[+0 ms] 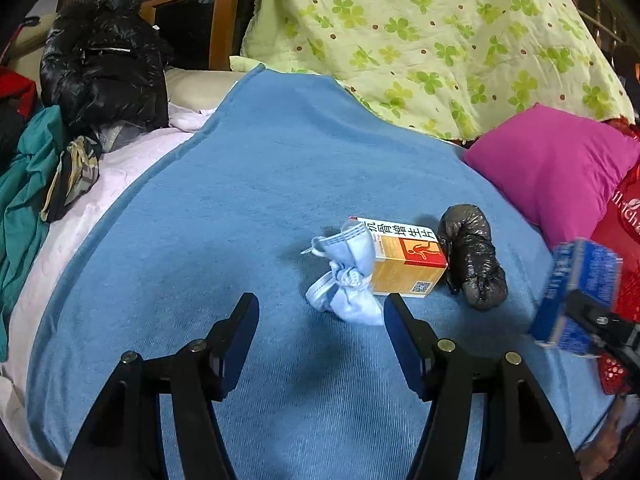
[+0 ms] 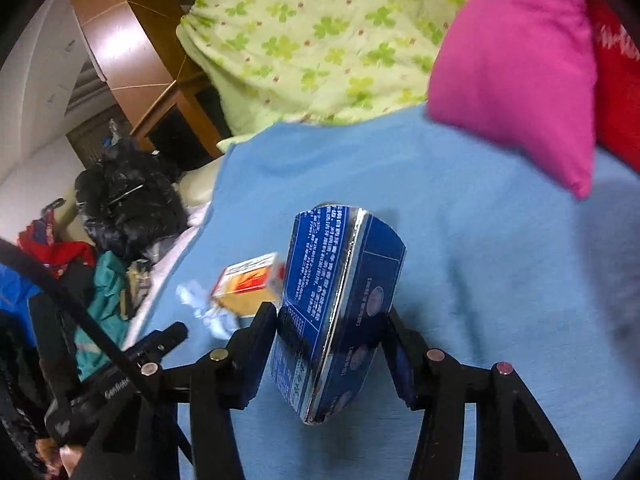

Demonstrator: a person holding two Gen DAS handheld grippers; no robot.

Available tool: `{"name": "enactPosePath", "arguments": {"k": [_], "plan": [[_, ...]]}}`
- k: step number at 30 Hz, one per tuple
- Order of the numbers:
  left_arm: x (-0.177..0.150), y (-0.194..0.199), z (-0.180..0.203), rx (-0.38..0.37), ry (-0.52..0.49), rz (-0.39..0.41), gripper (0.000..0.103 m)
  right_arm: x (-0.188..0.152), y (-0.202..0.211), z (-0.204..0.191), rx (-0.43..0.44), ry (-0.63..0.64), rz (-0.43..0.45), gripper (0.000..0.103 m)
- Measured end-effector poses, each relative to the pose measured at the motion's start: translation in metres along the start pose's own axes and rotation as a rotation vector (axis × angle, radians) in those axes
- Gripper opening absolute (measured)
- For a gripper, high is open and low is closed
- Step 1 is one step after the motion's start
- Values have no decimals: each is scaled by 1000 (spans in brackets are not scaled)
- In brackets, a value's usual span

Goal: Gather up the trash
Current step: 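Grasp the light-blue face mask with the left tool while the right tool holds the box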

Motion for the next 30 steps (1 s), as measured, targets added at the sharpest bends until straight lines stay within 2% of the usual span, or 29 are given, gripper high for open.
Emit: {"name": "enactPosePath", "arguments": {"k": [7, 13, 15, 19, 21, 23, 25, 26, 30], "plan": [[-1, -16, 12, 23, -21, -20, 69, 3, 23, 39, -108, 78, -27, 55], [0, -29, 17, 46, -15, -39, 70, -17, 23, 65, -187, 139, -135, 56], [1, -33, 16, 63, -12, -43, 70, -24, 21, 68, -169, 130, -169, 58], [3, -43, 13, 81, 7, -57, 70, -28, 23, 63, -151, 158, -174, 60], [2, -47, 11, 85, 11, -64, 70, -28, 24, 61, -125, 145, -185, 66], [0, -50, 10, 78, 19, -77, 69, -28, 24, 59, -105, 128, -191, 67], [-2, -52, 8, 69, 25, -90, 58, -27, 23, 55, -80, 106, -195, 68], [-3, -52, 9, 60, 30, -95, 49, -26, 23, 55, -65, 94, -195, 69], [-5, -46, 7, 43, 48, -92, 40, -25, 23, 52, -17, 52, -188, 71]]}}
Point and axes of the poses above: each gripper's, at about its wrist camera, not at the fingertips, and y roughly against the way its jaws point, z to its right, x to its top, the point moved 10 cm from there along -y, roughly the way its jaws point, and after that the axes turned 1 degree about -x, right-handed, at the moved point
